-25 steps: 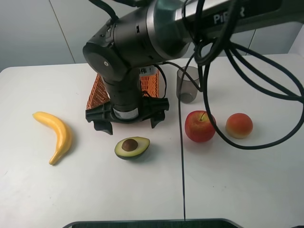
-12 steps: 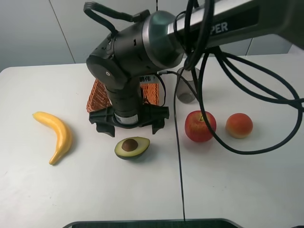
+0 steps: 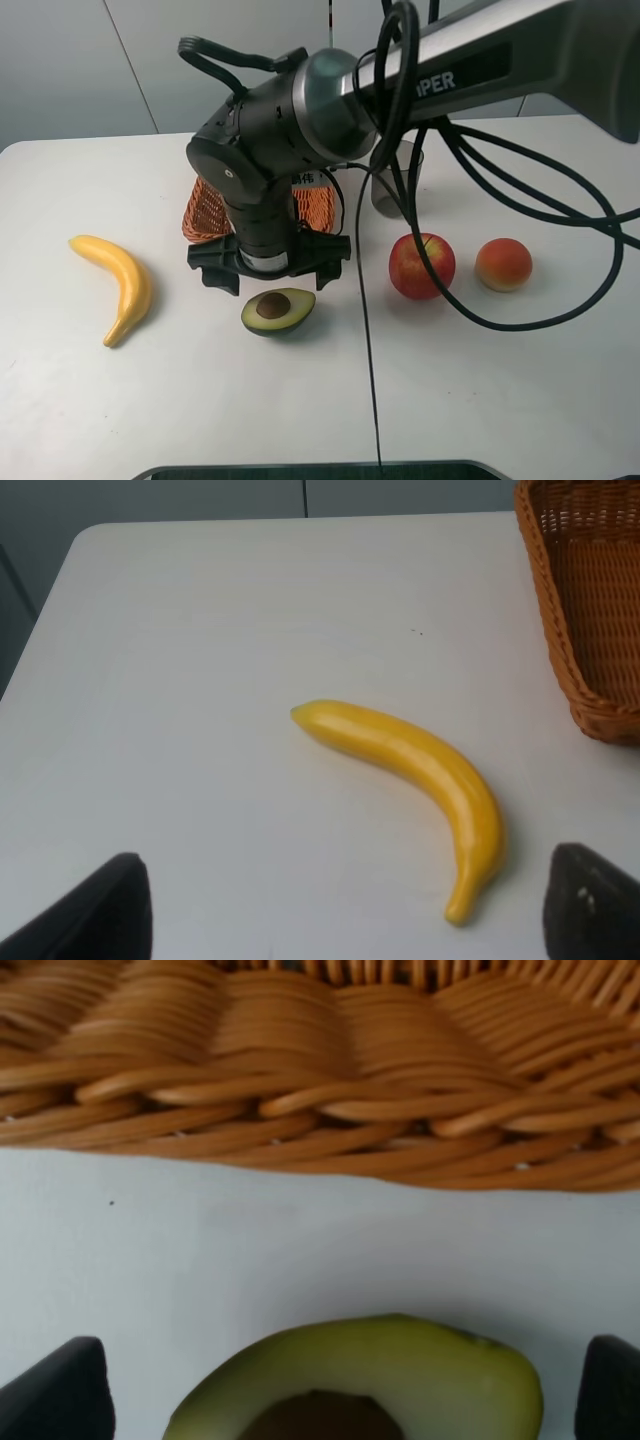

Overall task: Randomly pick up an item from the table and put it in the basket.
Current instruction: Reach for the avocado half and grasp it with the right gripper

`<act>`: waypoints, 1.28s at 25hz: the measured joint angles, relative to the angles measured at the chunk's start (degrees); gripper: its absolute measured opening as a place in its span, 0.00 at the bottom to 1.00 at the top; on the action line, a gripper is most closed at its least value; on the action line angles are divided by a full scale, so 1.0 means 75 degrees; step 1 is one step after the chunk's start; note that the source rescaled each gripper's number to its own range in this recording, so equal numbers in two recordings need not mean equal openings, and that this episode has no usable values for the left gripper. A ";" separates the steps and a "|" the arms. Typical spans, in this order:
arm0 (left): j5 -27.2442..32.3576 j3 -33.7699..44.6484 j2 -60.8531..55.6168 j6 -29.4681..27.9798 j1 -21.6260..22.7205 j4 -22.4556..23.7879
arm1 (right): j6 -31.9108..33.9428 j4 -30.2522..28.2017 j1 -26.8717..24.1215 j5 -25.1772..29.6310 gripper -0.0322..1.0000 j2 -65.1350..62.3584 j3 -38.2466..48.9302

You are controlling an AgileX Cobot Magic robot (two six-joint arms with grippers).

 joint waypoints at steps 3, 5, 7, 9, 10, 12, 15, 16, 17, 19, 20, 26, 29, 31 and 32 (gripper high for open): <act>0.0000 0.0000 0.0000 0.0000 0.0000 0.0000 | 0.0000 0.0000 0.0000 0.0014 1.00 0.0060 0.0034; 0.0000 0.0000 0.0000 0.0000 0.0000 0.0000 | 0.0000 0.0078 0.0000 -0.0004 1.00 0.0110 0.0098; 0.0000 0.0000 0.0000 0.0000 0.0000 0.0000 | 0.0000 0.0174 0.0000 -0.0076 1.00 0.0152 0.0207; 0.0000 0.0000 0.0000 0.0000 0.0000 0.0000 | 0.0000 0.0186 0.0000 -0.0151 1.00 0.0186 0.0253; 0.0000 0.0000 0.0000 0.0000 0.0000 0.0000 | -0.0026 0.0202 0.0000 -0.0151 1.00 0.0186 0.0269; 0.0000 0.0000 0.0000 0.0000 0.0000 0.0000 | -0.0116 0.0219 0.0000 -0.0175 1.00 0.0197 0.0269; 0.0000 0.0000 0.0000 0.0000 0.0000 0.0000 | -0.0201 0.0302 0.0000 -0.0244 1.00 0.0249 0.0269; 0.0000 0.0000 0.0000 0.0000 0.0000 0.0000 | -0.0201 0.0336 0.0000 -0.0282 1.00 0.0281 0.0269; 0.0000 0.0000 0.0000 0.0000 0.0000 0.0000 | -0.0219 0.0355 0.0000 -0.0315 1.00 0.0299 0.0269; 0.0000 0.0000 0.0000 0.0000 0.0000 0.0000 | -0.0248 0.0370 0.0000 -0.0332 1.00 0.0309 0.0269; 0.0000 0.0000 0.0000 0.0000 0.0000 0.0000 | -0.0248 0.0370 0.0000 -0.0332 1.00 0.0309 0.0269; 0.0000 0.0000 0.0000 0.0000 0.0000 0.0000 | -0.0486 0.0611 0.0000 -0.0347 1.00 0.0454 0.0269; 0.0000 0.0000 0.0000 0.0000 0.0000 0.0000 | -0.0539 0.0769 0.0000 -0.0347 1.00 0.0505 0.0269; 0.0000 0.0000 0.0000 0.0000 0.0000 0.0000 | -0.0570 0.0790 0.0000 -0.0347 1.00 0.0505 0.0269; 0.0000 0.0000 0.0000 0.0000 0.0000 0.0000 | -0.0602 0.0820 0.0000 -0.0347 0.98 0.0505 0.0269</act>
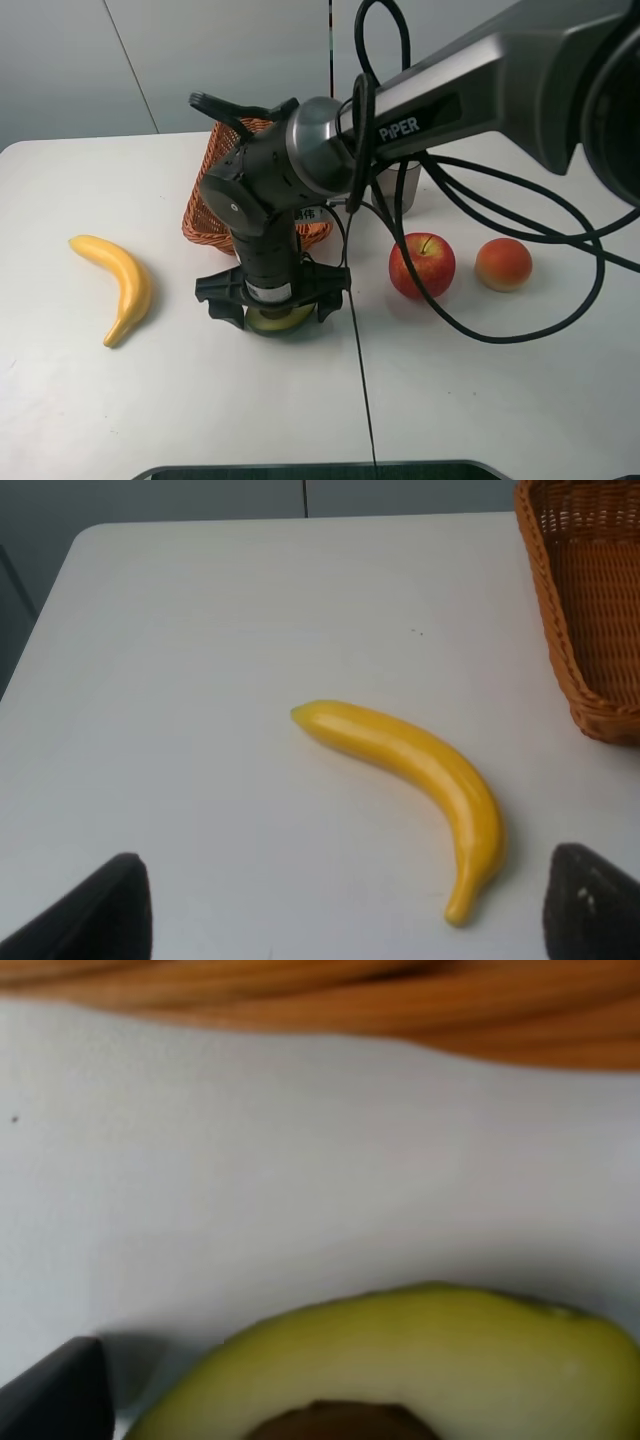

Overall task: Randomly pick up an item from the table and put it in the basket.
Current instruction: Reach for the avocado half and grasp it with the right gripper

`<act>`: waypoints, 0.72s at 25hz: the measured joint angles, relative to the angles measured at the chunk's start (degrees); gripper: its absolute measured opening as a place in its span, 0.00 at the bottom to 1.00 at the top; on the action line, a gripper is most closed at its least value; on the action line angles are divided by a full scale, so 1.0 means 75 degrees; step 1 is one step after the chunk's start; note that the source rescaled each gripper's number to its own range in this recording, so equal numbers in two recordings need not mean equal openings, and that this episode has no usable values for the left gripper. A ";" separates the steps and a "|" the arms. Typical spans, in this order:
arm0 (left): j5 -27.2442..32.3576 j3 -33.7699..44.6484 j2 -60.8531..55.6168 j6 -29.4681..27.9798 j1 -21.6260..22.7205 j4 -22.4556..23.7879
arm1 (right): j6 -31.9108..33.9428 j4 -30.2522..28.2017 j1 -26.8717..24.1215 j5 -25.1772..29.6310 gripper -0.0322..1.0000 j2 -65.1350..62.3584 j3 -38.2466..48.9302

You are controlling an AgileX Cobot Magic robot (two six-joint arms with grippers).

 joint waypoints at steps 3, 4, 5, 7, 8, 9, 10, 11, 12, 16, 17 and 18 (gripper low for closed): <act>0.0000 0.0000 0.0000 0.0019 0.0000 0.0000 | -0.0039 0.0092 0.0000 0.0016 0.03 0.0000 0.0000; 0.0000 0.0000 0.0000 0.0019 0.0000 0.0000 | -0.0054 0.0106 0.0000 0.0028 0.03 0.0000 0.0000; 0.0000 0.0000 0.0000 0.0019 0.0000 0.0000 | -0.0054 0.0106 0.0000 0.0028 0.03 0.0000 0.0000; 0.0000 0.0000 0.0000 0.0031 0.0000 0.0000 | -0.0054 0.0121 0.0000 0.0035 0.03 0.0000 0.0000; 0.0000 0.0000 0.0000 0.0031 0.0000 0.0000 | -0.0054 0.0121 0.0000 0.0035 0.03 0.0000 0.0000; 0.0000 0.0000 0.0000 0.0031 0.0000 0.0000 | -0.0054 0.0121 0.0000 0.0035 0.03 0.0000 0.0000; 0.0000 0.0000 0.0000 0.0038 0.0000 0.0000 | -0.0054 0.0121 0.0000 0.0035 0.03 0.0000 0.0000; 0.0000 0.0000 0.0000 0.0038 0.0000 0.0000 | -0.0037 0.0121 0.0000 0.0035 0.03 0.0000 0.0000; 0.0000 0.0000 0.0000 0.0038 0.0000 0.0000 | -0.0037 0.0133 0.0000 0.0049 0.03 0.0000 0.0000; 0.0000 0.0000 0.0000 0.0038 0.0000 0.0000 | -0.0037 0.0150 0.0000 0.0047 0.03 0.0000 0.0000; 0.0000 0.0000 0.0000 0.0038 0.0000 0.0000 | -0.0037 0.0167 0.0000 0.0047 0.03 0.0000 0.0000; 0.0000 0.0000 0.0000 0.0038 0.0000 0.0000 | -0.0037 0.0167 0.0000 0.0047 0.03 0.0000 0.0000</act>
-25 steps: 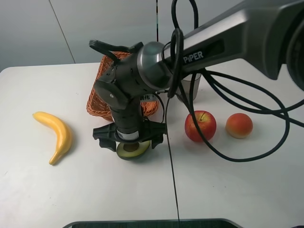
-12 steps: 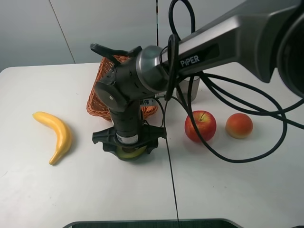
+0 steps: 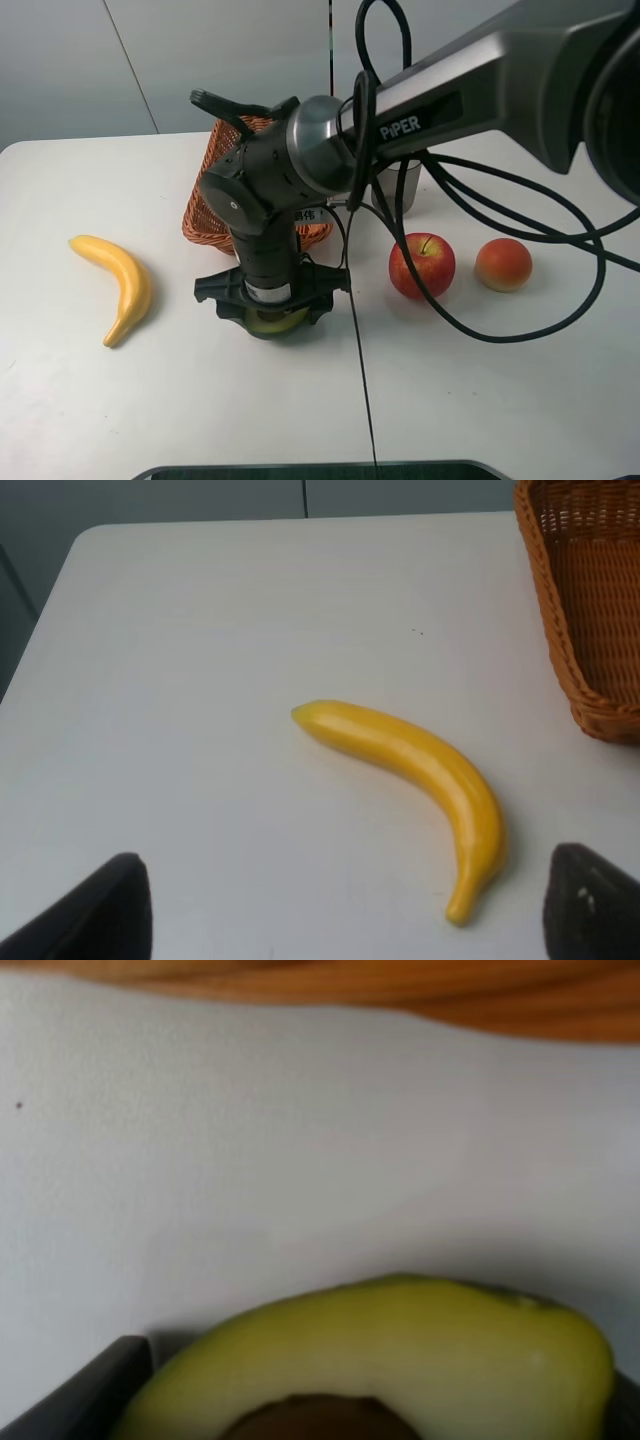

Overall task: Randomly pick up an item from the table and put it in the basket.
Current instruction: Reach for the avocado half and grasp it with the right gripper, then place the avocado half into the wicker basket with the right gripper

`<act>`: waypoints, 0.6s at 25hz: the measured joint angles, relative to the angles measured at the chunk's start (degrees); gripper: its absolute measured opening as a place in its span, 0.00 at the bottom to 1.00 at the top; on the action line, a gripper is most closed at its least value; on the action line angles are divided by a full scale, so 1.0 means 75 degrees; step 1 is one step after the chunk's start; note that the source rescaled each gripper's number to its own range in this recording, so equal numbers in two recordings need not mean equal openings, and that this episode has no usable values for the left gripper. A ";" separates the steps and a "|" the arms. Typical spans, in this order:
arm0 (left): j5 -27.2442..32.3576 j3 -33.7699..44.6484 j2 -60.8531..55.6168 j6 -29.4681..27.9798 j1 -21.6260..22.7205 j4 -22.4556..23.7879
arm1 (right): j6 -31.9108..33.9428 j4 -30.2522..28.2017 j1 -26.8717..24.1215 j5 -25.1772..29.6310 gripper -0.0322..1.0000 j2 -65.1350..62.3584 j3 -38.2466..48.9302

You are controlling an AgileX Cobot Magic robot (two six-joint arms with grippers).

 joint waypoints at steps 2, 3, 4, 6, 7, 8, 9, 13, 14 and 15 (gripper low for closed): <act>0.0000 0.0000 0.0000 0.0000 0.0000 0.0000 | -0.0063 0.0032 0.0000 0.0000 0.03 0.0000 0.0000; 0.0000 0.0000 0.0000 0.0000 0.0000 0.0000 | -0.0159 0.0074 0.0000 0.0000 0.03 0.0000 0.0000; 0.0000 0.0000 0.0000 0.0000 0.0000 0.0000 | -0.0221 0.0118 0.0000 0.0020 0.03 0.0000 0.0000; 0.0000 0.0000 0.0000 0.0000 0.0000 0.0000 | -0.0411 0.0168 0.0000 0.0074 0.03 -0.0027 0.0000; 0.0000 0.0000 0.0000 0.0000 0.0000 0.0000 | -0.0564 0.0178 0.0000 0.0152 0.03 -0.0060 0.0000; 0.0000 0.0000 0.0000 0.0000 0.0000 0.0000 | -0.0745 0.0197 0.0000 0.0212 0.03 -0.0117 0.0000; 0.0000 0.0000 0.0000 0.0000 0.0000 0.0000 | -0.0966 0.0261 0.0000 0.0278 0.03 -0.0211 0.0000; 0.0000 0.0000 0.0000 0.0000 0.0000 0.0000 | -0.2326 0.0745 0.0000 0.0573 0.03 -0.0858 0.0000; 0.0000 0.0000 0.0000 0.0000 0.0000 0.0000 | -0.2610 0.0824 0.0000 0.0637 0.03 -0.1021 0.0000; 0.0000 0.0000 0.0000 0.0000 0.0000 0.0000 | -0.2815 0.0892 0.0000 0.0674 0.03 -0.1225 0.0000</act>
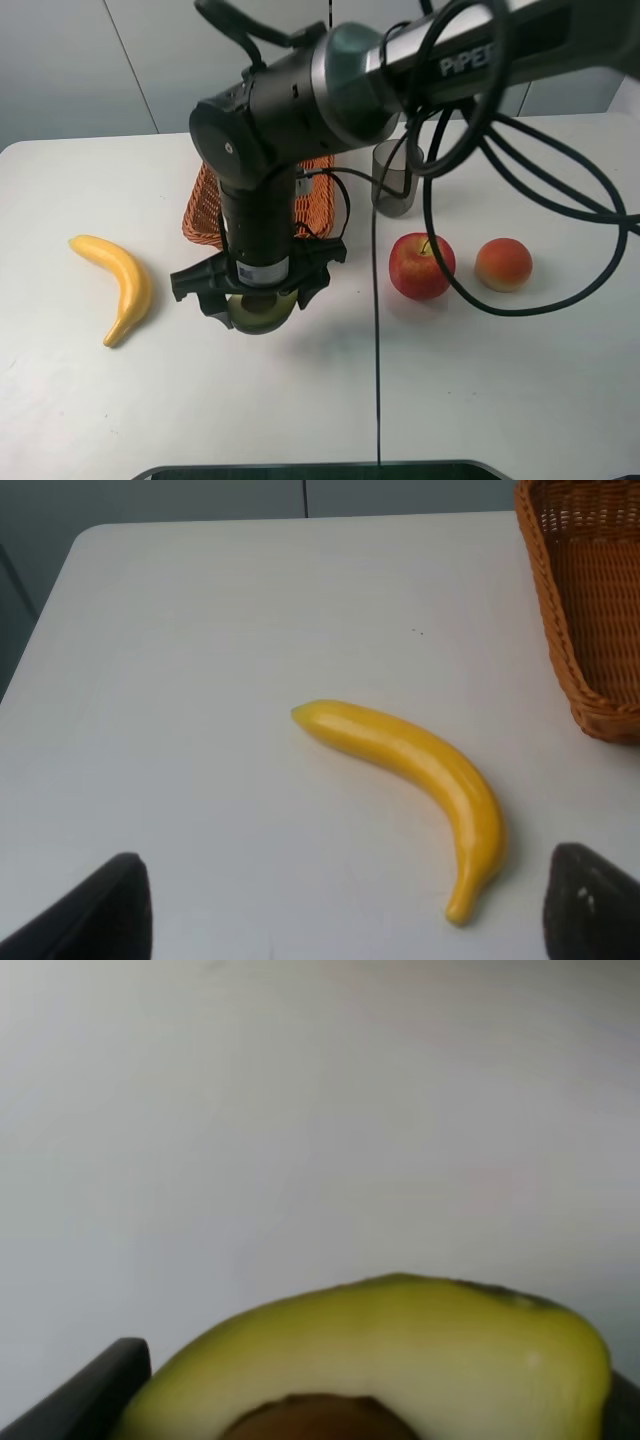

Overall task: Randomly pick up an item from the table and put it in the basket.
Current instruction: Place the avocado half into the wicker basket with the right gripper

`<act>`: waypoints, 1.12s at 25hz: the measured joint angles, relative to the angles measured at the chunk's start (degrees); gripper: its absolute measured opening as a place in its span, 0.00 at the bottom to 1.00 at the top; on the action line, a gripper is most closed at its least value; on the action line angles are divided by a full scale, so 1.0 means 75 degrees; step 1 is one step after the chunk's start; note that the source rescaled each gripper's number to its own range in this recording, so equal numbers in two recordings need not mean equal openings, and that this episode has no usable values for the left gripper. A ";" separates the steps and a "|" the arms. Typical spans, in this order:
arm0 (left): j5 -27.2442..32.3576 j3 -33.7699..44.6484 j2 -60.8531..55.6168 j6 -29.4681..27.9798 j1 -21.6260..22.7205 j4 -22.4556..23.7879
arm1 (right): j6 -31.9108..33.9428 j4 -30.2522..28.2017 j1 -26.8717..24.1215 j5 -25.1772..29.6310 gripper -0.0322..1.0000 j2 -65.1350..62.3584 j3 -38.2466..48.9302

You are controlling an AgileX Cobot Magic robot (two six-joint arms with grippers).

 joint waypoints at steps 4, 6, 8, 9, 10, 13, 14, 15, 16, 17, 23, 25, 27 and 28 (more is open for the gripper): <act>0.0000 0.0000 0.0000 0.0000 0.0000 0.0000 | -0.0458 0.0071 -0.0005 0.0064 0.03 -0.0778 0.0000; 0.0000 0.0000 0.0000 0.0000 0.0000 0.0000 | -0.0569 0.0071 -0.0077 0.0075 0.03 -0.1113 0.0000; 0.0000 0.0000 0.0000 0.0000 0.0000 0.0000 | -0.0635 0.0071 -0.0198 0.0080 0.03 -0.1422 0.0000; 0.0000 0.0000 0.0000 0.0000 0.0000 0.0000 | -0.0651 0.0071 -0.0292 0.0094 0.03 -0.1550 0.0000; 0.0000 0.0000 0.0000 0.0000 0.0000 0.0000 | -0.0651 0.0041 -0.0395 0.0094 0.03 -0.1619 0.0000; 0.0000 0.0000 0.0000 0.0000 0.0000 0.0000 | -0.0684 -0.0098 -0.0659 0.0128 0.03 -0.1761 -0.0016; 0.0000 0.0000 0.0000 0.0000 0.0000 0.0000 | -0.0684 -0.0142 -0.0745 0.0145 0.03 -0.1761 -0.0037; 0.0000 0.0000 0.0000 0.0000 0.0000 0.0000 | -0.0715 -0.0156 -0.0808 0.0161 0.03 -0.1761 -0.0097; 0.0000 0.0000 0.0000 0.0000 0.0000 0.0000 | -0.0727 -0.0243 -0.0881 0.0164 0.03 -0.1761 -0.0148; 0.0000 0.0000 0.0000 0.0000 0.0000 0.0000 | -0.0742 -0.0346 -0.0939 0.0178 0.03 -0.1761 -0.0208; 0.0000 0.0000 0.0000 0.0000 0.0000 0.0000 | -0.0721 -0.0941 -0.1074 -0.0340 0.03 -0.1761 -0.0495; 0.0000 0.0000 0.0000 0.0000 0.0000 0.0000 | -0.0611 -0.0977 -0.1158 -0.0826 0.03 -0.1761 -0.0509; 0.0000 0.0000 0.0000 0.0000 0.0000 0.0000 | -0.0439 -0.1208 -0.1230 -0.1300 0.03 -0.1761 -0.0509; 0.0000 0.0000 0.0000 0.0000 0.0000 0.0000 | -0.0366 -0.1377 -0.1250 -0.1571 0.03 -0.1761 -0.0525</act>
